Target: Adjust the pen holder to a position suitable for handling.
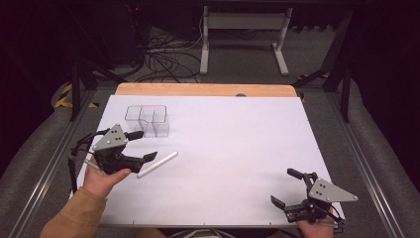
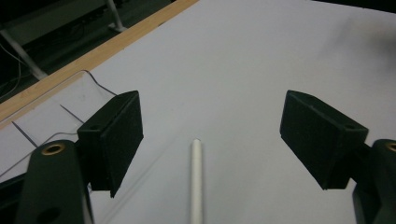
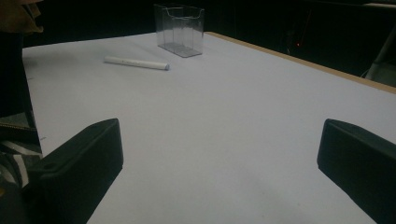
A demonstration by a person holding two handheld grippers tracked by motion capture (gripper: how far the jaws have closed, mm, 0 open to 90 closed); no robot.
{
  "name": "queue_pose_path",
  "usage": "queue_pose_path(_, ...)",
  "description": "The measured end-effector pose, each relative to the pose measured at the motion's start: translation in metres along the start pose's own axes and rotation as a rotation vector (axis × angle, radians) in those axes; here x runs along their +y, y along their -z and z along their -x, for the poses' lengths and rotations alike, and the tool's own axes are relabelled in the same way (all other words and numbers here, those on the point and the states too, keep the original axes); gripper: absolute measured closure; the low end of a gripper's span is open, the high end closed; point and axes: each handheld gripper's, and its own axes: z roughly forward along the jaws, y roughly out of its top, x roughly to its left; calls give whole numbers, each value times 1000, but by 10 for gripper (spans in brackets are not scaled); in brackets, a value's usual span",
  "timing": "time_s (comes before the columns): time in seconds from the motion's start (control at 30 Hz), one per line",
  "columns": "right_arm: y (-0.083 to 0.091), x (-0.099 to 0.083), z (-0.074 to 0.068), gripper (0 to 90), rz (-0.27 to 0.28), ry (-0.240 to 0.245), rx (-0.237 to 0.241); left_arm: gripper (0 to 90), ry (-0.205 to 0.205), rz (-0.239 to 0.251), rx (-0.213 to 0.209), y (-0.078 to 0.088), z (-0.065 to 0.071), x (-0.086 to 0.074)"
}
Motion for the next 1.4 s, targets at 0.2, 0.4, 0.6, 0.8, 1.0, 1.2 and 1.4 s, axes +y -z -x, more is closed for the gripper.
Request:
queue_pose_path(0.2, -1, 0, 0, 8, -1, 0, 8, 277, -32, -68, -5, -4, -17, 12)
queue_pose_path(0.4, -1, -1, 0, 8, 5, -1, 18, 288, -100, -142, -1, -12, -25, 23)
queue_pose_path(0.6, -2, -1, 0, 8, 3, -1, 21, 293, -92, -177, 25, -18, -39, 30)
queue_pose_path(0.8, -2, -1, 0, 8, 2, -3, 28, 306, -75, -194, 45, -19, -55, 34)
queue_pose_path(1.0, -2, -1, 0, 8, 2, -4, 36, 312, -146, -178, 8, -21, -63, 34)
queue_pose_path(1.2, -3, -1, -1, 8, 4, 2, 40, 315, -143, -172, -11, -24, -66, 34)
queue_pose_path(1.4, -2, -1, 0, 8, 6, 0, 44, 323, -134, -209, 15, -28, -75, 31)
